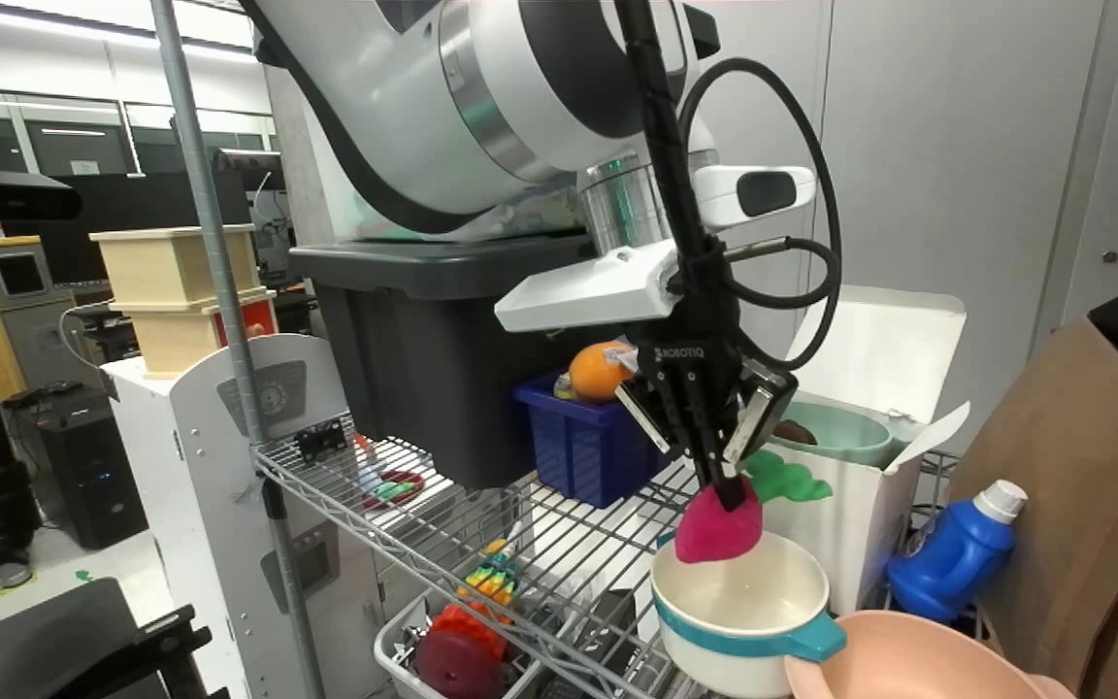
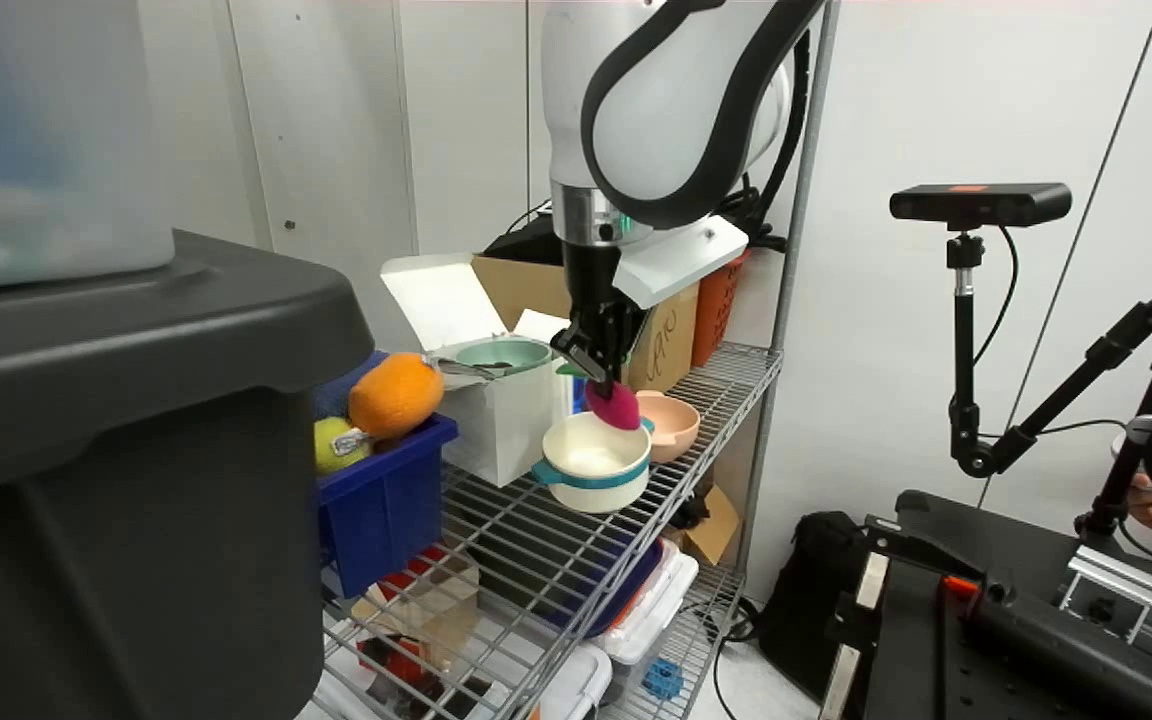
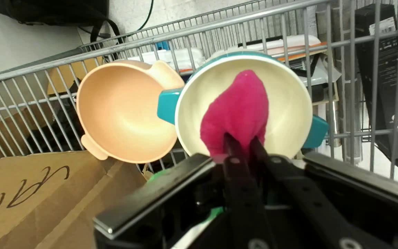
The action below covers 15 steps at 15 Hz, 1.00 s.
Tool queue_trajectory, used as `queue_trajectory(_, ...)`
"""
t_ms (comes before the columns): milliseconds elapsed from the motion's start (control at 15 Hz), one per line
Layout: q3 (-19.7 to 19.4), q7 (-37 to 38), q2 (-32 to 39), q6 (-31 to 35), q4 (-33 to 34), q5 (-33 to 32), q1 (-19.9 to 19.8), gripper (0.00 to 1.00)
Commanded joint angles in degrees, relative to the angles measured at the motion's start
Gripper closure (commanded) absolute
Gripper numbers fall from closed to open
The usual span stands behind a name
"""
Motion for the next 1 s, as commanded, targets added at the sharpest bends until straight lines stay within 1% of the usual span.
queue_trajectory(0,-0.7,2.0,1.7,1.6,2.1,0.0,0.6,0.81)
queue_trajectory(67,-0.7,2.3,1.9,1.7,2.4,0.1,0.6,0.65)
queue_trajectory(133,-0.8,2.7,2.1,1.6,2.9,0.1,0.7,0.6)
queue_trajectory(400,-1.2,3.9,2.9,1.4,4.4,0.1,0.9,0.31)
queue_trajectory(600,-1.1,4.0,2.4,1.3,4.6,0.2,0.9,0.1)
queue_trajectory(667,-1.0,3.9,2.1,1.2,4.5,0.2,0.9,0.01)
queue_trajectory(733,-0.8,3.6,1.6,1.0,4.4,0.4,0.8,0.0)
queue_trajectory(933,0.3,2.0,0.1,-0.1,3.4,1.3,0.3,0.0)
